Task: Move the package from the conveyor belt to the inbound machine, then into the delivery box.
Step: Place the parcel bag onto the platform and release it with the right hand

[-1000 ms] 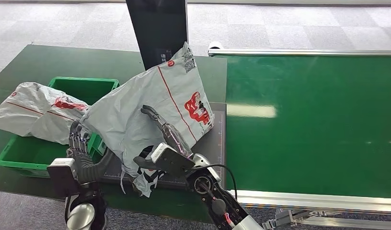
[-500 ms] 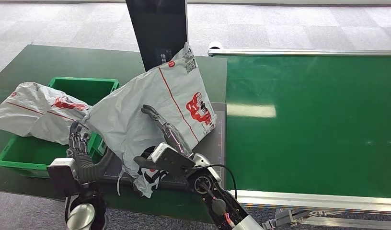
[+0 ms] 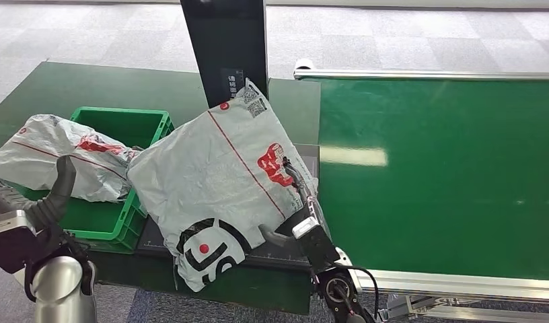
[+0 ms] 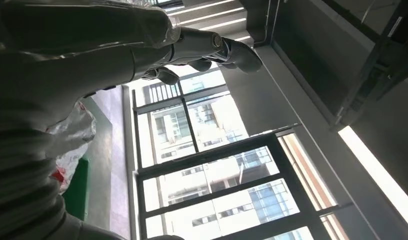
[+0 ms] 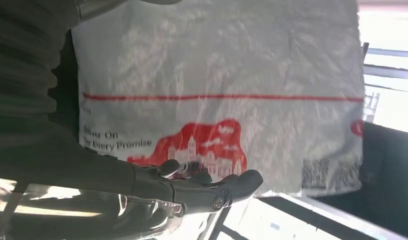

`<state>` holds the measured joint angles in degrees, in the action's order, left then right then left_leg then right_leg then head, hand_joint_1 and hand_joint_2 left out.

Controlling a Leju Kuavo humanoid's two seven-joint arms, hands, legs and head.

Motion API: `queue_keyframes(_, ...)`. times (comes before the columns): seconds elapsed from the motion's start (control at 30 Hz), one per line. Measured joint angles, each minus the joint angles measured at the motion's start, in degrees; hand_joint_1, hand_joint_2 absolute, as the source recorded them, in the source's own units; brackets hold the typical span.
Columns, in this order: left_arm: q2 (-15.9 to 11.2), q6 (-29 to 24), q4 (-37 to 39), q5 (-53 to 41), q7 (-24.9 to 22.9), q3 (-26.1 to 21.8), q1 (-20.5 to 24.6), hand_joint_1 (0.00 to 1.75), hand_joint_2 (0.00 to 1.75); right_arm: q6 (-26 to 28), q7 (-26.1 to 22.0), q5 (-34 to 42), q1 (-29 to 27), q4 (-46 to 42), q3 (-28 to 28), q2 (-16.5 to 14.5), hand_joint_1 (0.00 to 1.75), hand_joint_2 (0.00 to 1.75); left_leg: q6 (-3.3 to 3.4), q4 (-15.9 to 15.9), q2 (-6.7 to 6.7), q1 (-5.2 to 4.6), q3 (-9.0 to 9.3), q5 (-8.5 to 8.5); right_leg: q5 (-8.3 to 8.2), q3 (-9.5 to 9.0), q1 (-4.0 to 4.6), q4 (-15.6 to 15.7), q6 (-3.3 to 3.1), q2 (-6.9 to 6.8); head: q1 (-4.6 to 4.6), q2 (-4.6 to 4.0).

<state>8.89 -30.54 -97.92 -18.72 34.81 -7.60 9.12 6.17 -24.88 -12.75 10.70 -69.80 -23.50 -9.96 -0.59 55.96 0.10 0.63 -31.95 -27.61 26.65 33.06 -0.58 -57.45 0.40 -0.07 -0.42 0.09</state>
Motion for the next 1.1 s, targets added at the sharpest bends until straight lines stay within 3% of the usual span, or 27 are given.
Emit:
queue_keyframes(0.13,-0.62,4.34,-2.93,2.30,1.60,2.42,0.01,0.00,1.75,0.06,0.13,-0.15,-2.03,-1.36,3.15,0.79,0.00,1.75,0.00,0.00,-0.01,0.00,0.02,0.00,0.00,-0.01,0.00,0.00,0.00,0.00,0.00,0.00)
queue_keyframes(0.3,-1.80,8.74,-6.18,-2.50,1.72,8.12,0.02,0.00,1.75,0.10,0.13,-0.14,-3.89,-2.58,6.00,1.36,0.00,1.75,0.00,0.00,0.01,0.00,0.01,0.00,0.00,-0.01,0.00,0.00,0.00,0.01,0.00,0.00)
queue_keyframes(0.53,-3.79,17.71,-4.52,-16.27,-4.97,17.31,0.82,0.00,1.75,-1.01,-0.43,-0.27,-4.97,-3.58,7.30,1.68,0.00,1.75,0.00,0.01,0.04,0.00,0.03,0.00,-0.01,-0.01,0.00,0.02,-0.01,0.06,-0.01,0.00)
queue_keyframes(0.67,-4.70,20.99,2.85,-26.86,-10.07,22.94,2.68,0.00,1.75,-1.99,-0.70,-0.28,-4.62,-3.64,7.39,1.67,0.00,1.75,0.00,0.01,0.04,0.00,0.06,0.01,-0.02,-0.03,0.00,0.02,-0.01,0.07,0.00,0.00)
queue_keyframes(0.8,-5.25,19.58,14.58,-35.22,-13.87,27.98,6.10,0.00,1.75,-2.77,-0.77,-0.24,-3.84,-3.64,7.47,1.63,0.00,1.75,0.00,0.01,0.04,0.00,0.07,0.01,-0.04,-0.05,0.00,0.01,-0.02,0.07,0.00,0.00)
queue_keyframes(1.1,-4.60,15.01,41.51,-40.14,-16.29,34.06,16.44,0.00,1.75,-3.45,-0.38,0.43,-1.95,-3.58,7.61,1.61,0.00,1.75,0.00,0.02,0.05,0.00,0.05,0.02,-0.04,-0.03,0.00,0.01,-0.02,0.08,0.00,0.00)
